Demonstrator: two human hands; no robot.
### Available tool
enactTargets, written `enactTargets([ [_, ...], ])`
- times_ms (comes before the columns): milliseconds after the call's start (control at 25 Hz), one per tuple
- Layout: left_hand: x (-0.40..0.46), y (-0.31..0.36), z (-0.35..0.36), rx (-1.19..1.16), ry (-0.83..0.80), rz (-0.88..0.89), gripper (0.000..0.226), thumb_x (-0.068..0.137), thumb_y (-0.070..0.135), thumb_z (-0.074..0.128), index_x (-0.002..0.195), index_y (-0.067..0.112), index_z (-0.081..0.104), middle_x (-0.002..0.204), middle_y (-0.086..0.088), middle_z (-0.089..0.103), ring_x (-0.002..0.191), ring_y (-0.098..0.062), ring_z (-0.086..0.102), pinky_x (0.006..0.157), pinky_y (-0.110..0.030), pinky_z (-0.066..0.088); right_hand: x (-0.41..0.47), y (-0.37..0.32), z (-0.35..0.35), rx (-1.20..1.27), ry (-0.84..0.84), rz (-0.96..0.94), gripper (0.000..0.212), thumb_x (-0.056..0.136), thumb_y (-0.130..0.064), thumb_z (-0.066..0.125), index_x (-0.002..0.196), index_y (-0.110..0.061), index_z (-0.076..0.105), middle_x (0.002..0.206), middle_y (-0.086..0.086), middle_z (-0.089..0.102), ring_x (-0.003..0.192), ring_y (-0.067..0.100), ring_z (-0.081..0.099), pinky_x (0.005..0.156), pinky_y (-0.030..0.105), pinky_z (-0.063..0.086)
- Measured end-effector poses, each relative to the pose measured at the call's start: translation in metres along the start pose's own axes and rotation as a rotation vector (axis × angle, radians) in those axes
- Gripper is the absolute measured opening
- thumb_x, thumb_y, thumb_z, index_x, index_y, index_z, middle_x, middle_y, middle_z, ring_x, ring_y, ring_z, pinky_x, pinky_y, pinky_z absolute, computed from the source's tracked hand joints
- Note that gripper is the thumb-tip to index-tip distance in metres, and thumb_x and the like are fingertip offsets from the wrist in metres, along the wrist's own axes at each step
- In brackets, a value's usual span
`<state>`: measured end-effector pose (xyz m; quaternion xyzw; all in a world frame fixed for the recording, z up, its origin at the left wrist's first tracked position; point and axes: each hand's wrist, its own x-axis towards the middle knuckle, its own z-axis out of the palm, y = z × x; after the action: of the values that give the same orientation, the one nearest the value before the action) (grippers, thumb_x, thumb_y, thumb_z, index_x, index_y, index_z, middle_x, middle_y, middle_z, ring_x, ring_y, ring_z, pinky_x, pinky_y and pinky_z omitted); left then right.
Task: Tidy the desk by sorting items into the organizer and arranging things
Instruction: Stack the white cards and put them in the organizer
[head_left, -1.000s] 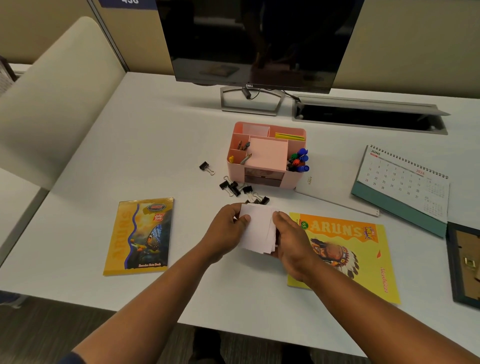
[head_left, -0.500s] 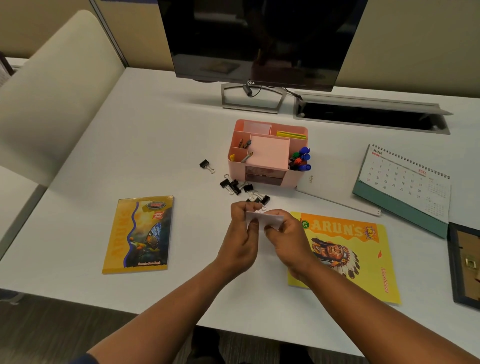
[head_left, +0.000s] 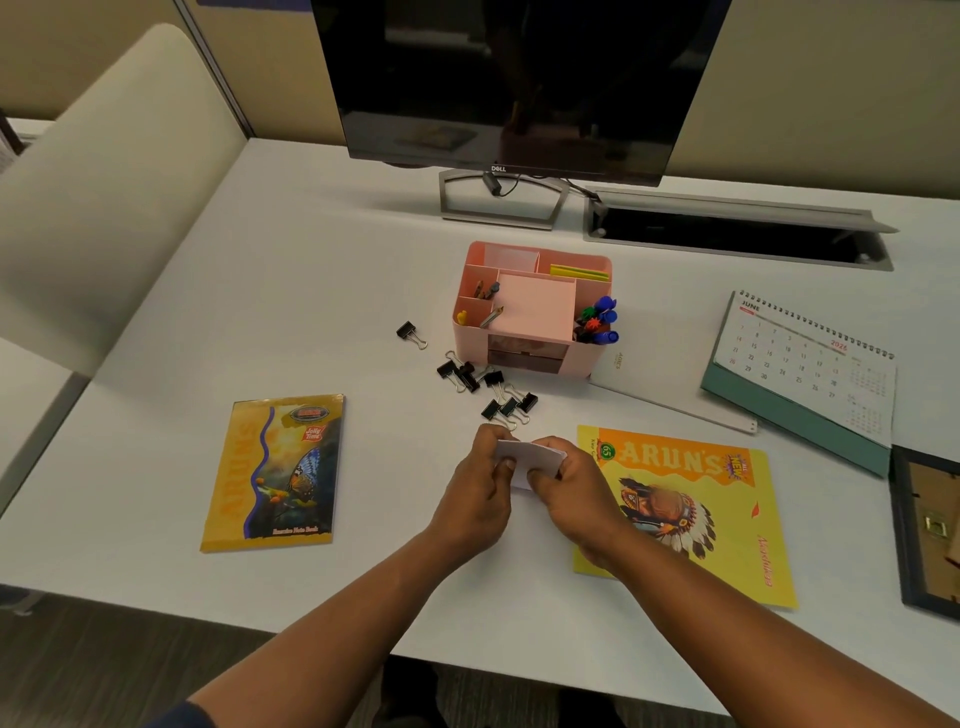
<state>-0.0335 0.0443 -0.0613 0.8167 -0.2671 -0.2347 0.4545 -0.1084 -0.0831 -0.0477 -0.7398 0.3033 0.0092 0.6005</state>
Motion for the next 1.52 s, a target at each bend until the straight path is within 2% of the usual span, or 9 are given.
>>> enactTargets([
  [200,0.019,0.035,-0.031,0.181,0.029,0.151,0.014,0.101,0.011,0.048,0.106,0.022,0.042,0.088,-0.001,0.063,0.068,-0.019,0.058,0.056,-0.029,0.047,0.005,-0.028,-0.021,-0.027,0.087,-0.167,0.017,0.092,-0.012,0.066,0.101,-0.026,0.067,0.087,0.002,0.070,0.079,0.024,0.065,0.068,0.049,0.054],
  [360,0.046,0.079,-0.065,0.351,-0.004,0.262,0.021,0.100,0.016,0.052,0.106,0.030,0.037,0.102,-0.002,0.063,0.076,-0.019,0.056,0.055,-0.017,0.039,0.016,-0.079,-0.049,-0.194,0.148,-0.406,0.023,0.097,-0.018,0.062,0.118,-0.024,0.070,0.107,-0.010,0.070,0.091,0.005,0.061,0.073,0.017,0.052],
  [440,0.059,0.098,-0.080,0.427,-0.028,0.305,0.019,0.100,0.017,0.053,0.112,0.026,0.041,0.105,-0.004,0.063,0.075,-0.020,0.054,0.053,-0.017,0.036,0.024,-0.103,-0.062,-0.349,0.134,-0.498,0.026,0.098,-0.014,0.061,0.120,-0.020,0.072,0.113,-0.004,0.072,0.097,0.003,0.059,0.078,0.010,0.048],
  [560,0.077,0.119,-0.095,0.422,-0.038,0.398,0.015,0.102,0.015,0.047,0.114,0.023,0.042,0.103,-0.005,0.063,0.071,-0.020,0.057,0.050,-0.022,0.040,0.039,-0.133,-0.080,-0.584,0.126,-0.635,0.025,0.096,-0.010,0.060,0.115,-0.017,0.075,0.106,0.005,0.076,0.091,0.021,0.067,0.075,0.036,0.058],
  [640,0.097,0.126,-0.105,0.231,0.048,0.376,0.015,0.103,0.015,0.047,0.116,0.021,0.047,0.107,-0.002,0.062,0.079,-0.013,0.060,0.056,-0.024,0.049,0.054,-0.149,-0.092,-0.604,0.212,-0.695,0.024,0.095,-0.010,0.060,0.112,-0.013,0.075,0.103,0.008,0.077,0.090,0.026,0.069,0.075,0.039,0.059],
  [760,0.147,0.111,-0.124,0.044,0.268,0.136,0.033,0.100,0.007,0.043,0.127,0.016,0.060,0.131,-0.003,0.059,0.107,-0.010,0.058,0.082,-0.016,0.049,0.085,-0.166,-0.101,-0.613,0.402,-0.698,0.025,0.097,-0.012,0.058,0.116,-0.009,0.073,0.110,0.012,0.075,0.101,0.026,0.067,0.079,0.035,0.060],
  [920,0.194,0.069,-0.132,0.315,0.099,-0.084,0.036,0.102,0.011,0.048,0.134,0.017,0.062,0.146,-0.004,0.053,0.136,-0.022,0.046,0.112,-0.036,0.040,0.134,-0.177,-0.093,-0.757,0.443,-0.620,0.026,0.099,-0.013,0.056,0.120,-0.012,0.072,0.117,0.012,0.073,0.106,0.028,0.065,0.081,0.031,0.057],
  [1240,0.207,0.060,-0.130,0.318,0.047,-0.107,0.039,0.099,0.012,0.057,0.138,0.017,0.060,0.138,-0.007,0.061,0.124,-0.023,0.059,0.103,-0.037,0.048,0.198,-0.180,-0.061,-0.984,0.255,-0.504,0.027,0.089,0.007,0.055,0.097,-0.010,0.074,0.090,0.011,0.072,0.085,0.029,0.066,0.079,0.040,0.058],
  [1520,0.210,0.047,-0.122,0.265,0.088,-0.134,0.046,0.098,0.008,0.056,0.142,0.021,0.056,0.130,-0.006,0.066,0.112,-0.022,0.064,0.085,-0.028,0.050,0.212,-0.171,-0.045,-1.058,0.139,-0.425,0.023,0.095,-0.004,0.060,0.110,-0.015,0.074,0.101,0.010,0.072,0.089,0.029,0.065,0.078,0.035,0.052],
])
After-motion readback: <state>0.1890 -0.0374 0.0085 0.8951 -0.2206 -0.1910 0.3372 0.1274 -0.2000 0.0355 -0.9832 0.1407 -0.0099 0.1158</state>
